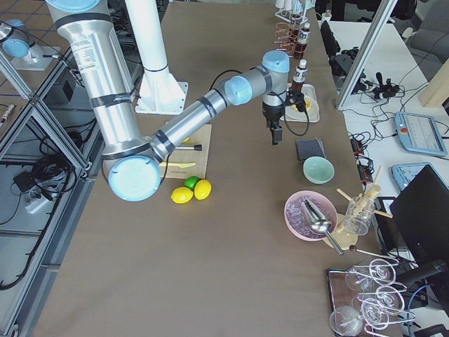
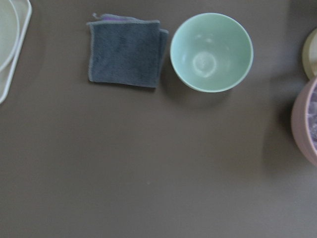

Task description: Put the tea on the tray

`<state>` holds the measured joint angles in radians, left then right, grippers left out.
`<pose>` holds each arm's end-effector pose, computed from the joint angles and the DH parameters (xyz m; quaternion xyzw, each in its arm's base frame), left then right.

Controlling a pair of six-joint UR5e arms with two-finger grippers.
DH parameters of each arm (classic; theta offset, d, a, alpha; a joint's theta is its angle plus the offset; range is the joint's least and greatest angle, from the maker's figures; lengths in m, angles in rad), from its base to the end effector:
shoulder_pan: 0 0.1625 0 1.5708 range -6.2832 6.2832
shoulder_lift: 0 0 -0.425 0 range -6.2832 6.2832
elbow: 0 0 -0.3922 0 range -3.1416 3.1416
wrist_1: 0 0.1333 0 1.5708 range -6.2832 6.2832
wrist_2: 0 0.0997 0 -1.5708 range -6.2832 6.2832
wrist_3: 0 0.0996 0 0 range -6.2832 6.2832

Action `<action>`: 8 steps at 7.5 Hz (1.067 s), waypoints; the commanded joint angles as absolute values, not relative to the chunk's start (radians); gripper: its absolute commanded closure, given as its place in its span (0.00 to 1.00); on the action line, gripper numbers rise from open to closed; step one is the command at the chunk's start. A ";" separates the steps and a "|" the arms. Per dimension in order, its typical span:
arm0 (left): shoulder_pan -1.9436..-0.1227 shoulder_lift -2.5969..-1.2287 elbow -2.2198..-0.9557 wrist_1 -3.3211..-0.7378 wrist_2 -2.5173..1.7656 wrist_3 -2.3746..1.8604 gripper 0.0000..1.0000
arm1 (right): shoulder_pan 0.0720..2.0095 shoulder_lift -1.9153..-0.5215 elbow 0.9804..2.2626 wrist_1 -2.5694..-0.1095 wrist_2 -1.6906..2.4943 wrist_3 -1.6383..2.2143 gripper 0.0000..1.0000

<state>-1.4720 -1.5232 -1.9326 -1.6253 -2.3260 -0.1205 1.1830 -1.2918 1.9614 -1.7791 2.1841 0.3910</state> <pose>-0.0182 -0.4760 0.4975 0.1297 0.3789 0.0577 0.9145 -0.1377 -0.5380 0.3562 0.0901 -0.3546 -0.0675 0.9282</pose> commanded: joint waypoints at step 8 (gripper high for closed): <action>-1.600 -1.396 -1.904 -1.776 -2.223 0.031 0.03 | 1.765 -1.561 1.664 -1.766 2.243 -0.480 0.00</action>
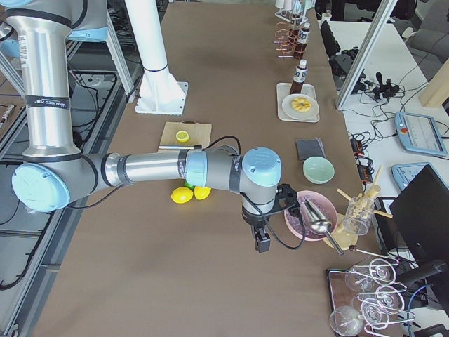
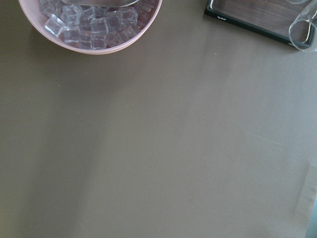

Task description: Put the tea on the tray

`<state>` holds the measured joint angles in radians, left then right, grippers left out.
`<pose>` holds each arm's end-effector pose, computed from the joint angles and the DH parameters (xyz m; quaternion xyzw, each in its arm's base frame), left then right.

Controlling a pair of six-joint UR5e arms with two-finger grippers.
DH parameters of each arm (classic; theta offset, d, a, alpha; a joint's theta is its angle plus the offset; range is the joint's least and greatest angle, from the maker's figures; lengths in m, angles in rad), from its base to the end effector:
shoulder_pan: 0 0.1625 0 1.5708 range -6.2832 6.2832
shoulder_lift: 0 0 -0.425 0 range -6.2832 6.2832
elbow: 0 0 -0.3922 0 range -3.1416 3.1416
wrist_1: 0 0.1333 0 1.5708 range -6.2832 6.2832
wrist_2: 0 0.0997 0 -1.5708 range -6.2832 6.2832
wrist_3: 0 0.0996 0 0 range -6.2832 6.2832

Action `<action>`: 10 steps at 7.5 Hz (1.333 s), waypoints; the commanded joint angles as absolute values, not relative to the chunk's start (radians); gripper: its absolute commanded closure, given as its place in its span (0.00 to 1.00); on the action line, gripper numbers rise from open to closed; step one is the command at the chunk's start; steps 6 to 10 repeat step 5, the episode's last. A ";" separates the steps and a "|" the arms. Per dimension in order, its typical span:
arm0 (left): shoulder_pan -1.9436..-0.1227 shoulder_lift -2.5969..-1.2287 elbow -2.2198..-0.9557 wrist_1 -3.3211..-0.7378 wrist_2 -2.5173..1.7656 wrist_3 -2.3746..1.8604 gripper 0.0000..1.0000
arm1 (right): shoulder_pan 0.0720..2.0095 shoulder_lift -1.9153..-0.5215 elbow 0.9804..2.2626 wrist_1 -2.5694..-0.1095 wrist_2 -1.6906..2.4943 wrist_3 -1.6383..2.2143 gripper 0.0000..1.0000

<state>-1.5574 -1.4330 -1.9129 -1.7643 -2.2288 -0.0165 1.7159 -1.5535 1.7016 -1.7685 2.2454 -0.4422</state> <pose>-0.0664 -0.4490 0.5379 0.1822 0.3195 0.0624 0.9278 0.1413 -0.4755 0.6122 0.0734 -0.3235 -0.1315 0.9342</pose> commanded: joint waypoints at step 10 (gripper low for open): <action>-1.597 -1.396 -1.905 -1.776 -2.227 0.023 0.03 | 1.781 -1.565 1.660 -1.766 2.244 -0.479 0.00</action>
